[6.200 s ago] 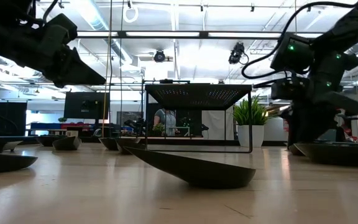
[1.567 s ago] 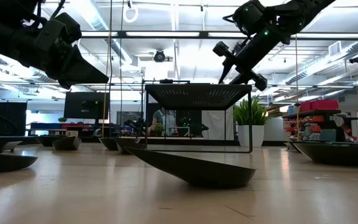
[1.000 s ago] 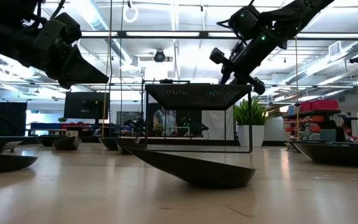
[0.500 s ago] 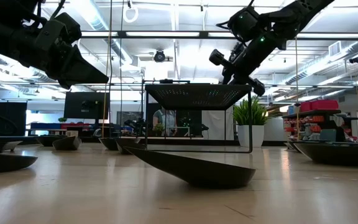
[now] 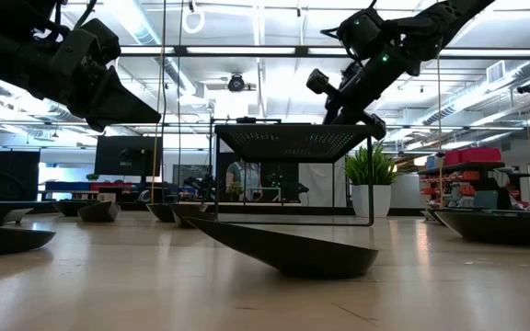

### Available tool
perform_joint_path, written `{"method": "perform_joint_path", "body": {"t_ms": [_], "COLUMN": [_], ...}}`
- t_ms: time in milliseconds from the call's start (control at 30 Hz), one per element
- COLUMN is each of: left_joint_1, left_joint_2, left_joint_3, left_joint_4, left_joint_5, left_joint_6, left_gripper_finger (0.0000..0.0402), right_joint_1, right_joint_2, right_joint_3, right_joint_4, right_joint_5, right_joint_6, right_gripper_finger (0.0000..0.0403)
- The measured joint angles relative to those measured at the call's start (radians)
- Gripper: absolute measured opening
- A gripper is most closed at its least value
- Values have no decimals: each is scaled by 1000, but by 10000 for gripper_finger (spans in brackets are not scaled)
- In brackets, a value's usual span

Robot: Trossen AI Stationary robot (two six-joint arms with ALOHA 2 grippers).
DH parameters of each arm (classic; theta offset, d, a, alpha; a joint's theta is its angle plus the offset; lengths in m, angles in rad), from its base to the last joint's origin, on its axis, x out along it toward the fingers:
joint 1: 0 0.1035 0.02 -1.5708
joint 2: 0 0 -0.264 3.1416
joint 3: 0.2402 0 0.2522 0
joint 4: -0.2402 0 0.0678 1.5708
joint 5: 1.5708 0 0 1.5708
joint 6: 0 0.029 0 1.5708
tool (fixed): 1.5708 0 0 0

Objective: Pick & Place Mini shaped plates
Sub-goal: Stack the black drop-shaped plate on top of the black drop-shaped plates on the shelf

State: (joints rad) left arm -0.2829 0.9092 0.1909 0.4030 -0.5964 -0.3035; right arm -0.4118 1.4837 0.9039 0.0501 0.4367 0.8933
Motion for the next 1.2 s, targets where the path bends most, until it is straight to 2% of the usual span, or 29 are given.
{"method": "perform_joint_path", "body": {"t_ms": [200,900,1200], "left_joint_1": [0,0,0], "left_joint_2": [0,0,0], "left_joint_3": [0,0,0], "left_joint_4": [0,0,0], "left_joint_5": [0,0,0], "left_joint_6": [0,0,0], "left_gripper_finger": [16,16,16], "right_joint_1": [-8,-17,-13], "right_joint_2": [0,0,-4], "right_joint_3": [0,0,0], "right_joint_4": [-62,-115,2], "right_joint_5": [37,16,14], "right_joint_6": [42,86,1], "right_gripper_finger": [12,5,9]}}
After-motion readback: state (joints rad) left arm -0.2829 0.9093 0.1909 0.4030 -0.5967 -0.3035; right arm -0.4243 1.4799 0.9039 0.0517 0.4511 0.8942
